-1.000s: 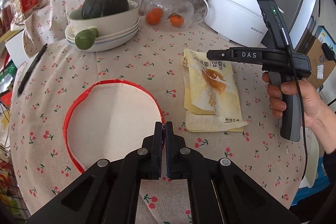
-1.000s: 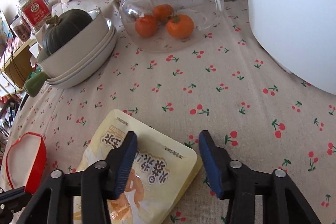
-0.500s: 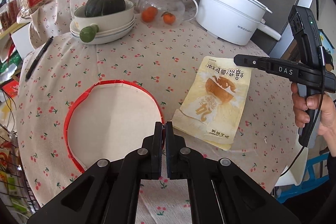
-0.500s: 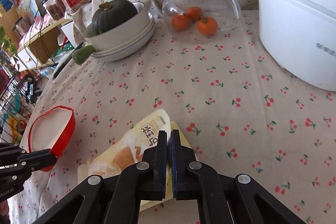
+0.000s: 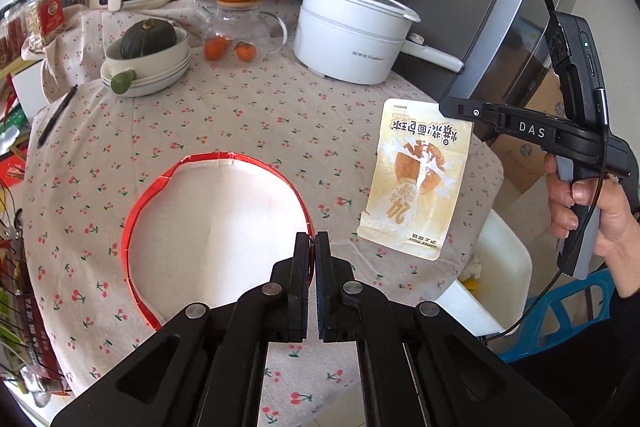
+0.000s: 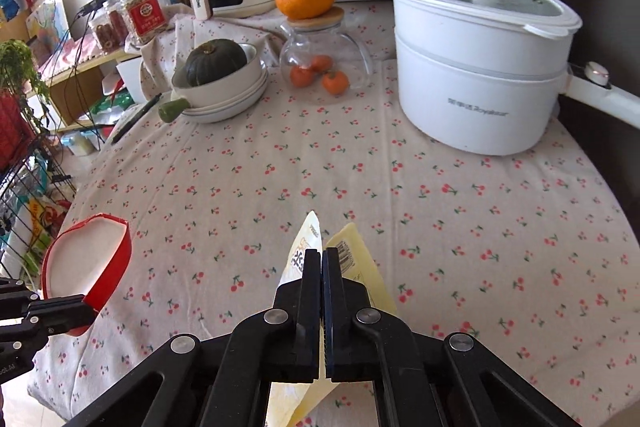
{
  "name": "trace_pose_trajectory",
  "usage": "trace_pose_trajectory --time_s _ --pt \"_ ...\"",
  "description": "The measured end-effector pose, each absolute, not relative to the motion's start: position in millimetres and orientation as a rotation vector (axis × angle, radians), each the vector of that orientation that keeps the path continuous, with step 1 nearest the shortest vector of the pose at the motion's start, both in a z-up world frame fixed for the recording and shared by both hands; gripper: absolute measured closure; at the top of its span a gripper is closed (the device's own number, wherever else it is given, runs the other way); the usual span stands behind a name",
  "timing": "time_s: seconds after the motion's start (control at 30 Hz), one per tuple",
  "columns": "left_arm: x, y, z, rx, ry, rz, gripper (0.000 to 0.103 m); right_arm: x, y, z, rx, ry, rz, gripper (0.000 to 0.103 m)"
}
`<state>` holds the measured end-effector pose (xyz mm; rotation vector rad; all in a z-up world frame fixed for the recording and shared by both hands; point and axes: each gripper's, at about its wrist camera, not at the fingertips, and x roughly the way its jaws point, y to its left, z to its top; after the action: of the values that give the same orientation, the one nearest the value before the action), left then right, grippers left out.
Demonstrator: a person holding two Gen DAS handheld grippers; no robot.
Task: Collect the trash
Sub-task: 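Carry the bread pouch and red-rimmed lid over the white bin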
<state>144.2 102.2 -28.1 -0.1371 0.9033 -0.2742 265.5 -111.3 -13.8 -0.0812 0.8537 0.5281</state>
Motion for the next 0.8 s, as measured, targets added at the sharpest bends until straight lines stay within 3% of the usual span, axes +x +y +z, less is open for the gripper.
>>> trace_pose_trajectory --time_s 0.8 --pt "110.2 -31.0 -31.8 -0.113 0.889 -0.533 0.101 179.1 -281.8 5.0 -0.010 0.821 0.371 0.103"
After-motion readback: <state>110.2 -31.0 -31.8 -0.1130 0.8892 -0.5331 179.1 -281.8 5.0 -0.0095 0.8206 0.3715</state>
